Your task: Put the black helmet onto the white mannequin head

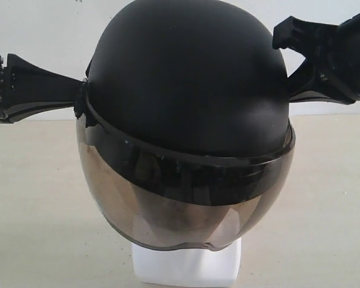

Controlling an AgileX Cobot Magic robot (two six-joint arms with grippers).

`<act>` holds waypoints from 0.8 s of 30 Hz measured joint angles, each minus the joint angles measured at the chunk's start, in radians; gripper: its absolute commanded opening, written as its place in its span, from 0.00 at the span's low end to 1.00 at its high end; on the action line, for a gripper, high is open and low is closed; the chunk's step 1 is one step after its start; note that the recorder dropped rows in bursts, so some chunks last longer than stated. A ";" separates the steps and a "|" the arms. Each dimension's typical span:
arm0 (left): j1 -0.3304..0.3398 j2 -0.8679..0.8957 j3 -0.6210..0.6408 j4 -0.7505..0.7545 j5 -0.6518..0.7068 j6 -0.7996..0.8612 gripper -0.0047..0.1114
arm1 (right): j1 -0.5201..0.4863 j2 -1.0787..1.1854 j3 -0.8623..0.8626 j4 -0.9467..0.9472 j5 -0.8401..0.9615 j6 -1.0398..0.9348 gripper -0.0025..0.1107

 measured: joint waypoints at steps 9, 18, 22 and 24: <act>0.005 0.000 0.000 0.025 -0.001 0.000 0.08 | 0.000 0.000 0.000 0.005 0.006 -0.004 0.02; 0.005 0.000 0.000 0.028 -0.002 0.000 0.08 | 0.000 -0.069 0.000 0.007 0.009 0.004 0.02; 0.005 0.011 0.002 0.028 -0.004 0.000 0.08 | 0.004 -0.121 0.000 0.031 0.010 0.017 0.02; 0.005 0.025 0.002 0.030 -0.007 0.000 0.08 | 0.008 -0.144 0.000 0.038 0.013 0.024 0.02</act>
